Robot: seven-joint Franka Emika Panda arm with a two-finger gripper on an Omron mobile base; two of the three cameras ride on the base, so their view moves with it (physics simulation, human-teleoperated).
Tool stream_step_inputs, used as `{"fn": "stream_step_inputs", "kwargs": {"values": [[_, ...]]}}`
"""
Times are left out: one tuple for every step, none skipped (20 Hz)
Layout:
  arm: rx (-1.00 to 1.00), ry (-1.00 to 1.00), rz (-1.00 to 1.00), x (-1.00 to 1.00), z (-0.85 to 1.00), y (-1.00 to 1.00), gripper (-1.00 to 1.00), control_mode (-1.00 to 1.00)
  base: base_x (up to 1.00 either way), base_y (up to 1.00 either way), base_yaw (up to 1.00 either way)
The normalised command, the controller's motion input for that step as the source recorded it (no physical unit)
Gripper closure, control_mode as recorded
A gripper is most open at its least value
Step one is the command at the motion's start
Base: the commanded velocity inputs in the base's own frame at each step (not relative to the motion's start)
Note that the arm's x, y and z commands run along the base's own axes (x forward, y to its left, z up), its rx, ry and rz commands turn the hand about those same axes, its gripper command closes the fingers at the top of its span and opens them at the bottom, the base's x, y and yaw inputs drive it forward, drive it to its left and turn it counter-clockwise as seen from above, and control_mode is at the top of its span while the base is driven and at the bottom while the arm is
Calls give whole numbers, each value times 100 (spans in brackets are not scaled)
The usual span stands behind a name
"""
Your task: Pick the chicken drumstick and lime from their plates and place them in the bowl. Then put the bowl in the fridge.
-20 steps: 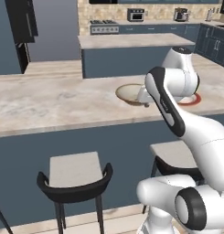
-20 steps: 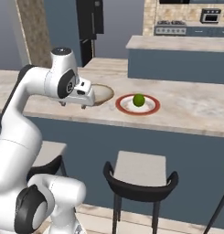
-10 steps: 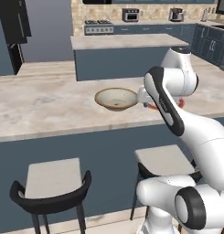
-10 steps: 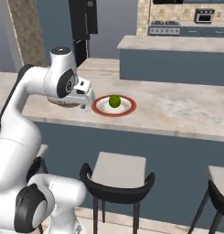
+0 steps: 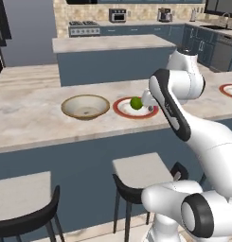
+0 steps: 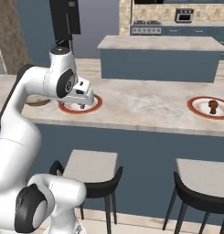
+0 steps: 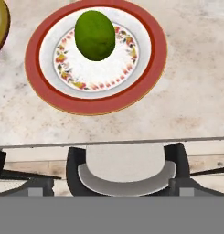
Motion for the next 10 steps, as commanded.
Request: {"fn": "stream_step_inputs", "kwargs": {"values": [[0,0,0,0,0,0,-100,100,32,-48,-17],[0,0,0,0,0,0,-100,100,38,-44,-17],[0,0,0,0,0,0,-100,100,42,-42,-14],[0,0,0,0,0,0,-100,100,48,-38,-10],[0,0,0,0,0,0,-100,100,58,-31,-3],[0,0,0,0,0,0,-100,100,67,-29,0],[0,0,0,0,0,0,-100,100,69,-34,3],[0,0,0,0,0,0,-100,100,65,-35,7],[0,0,0,0,0,0,-100,100,66,-36,7],[0,0,0,0,0,0,-100,100,68,-35,7]]}}
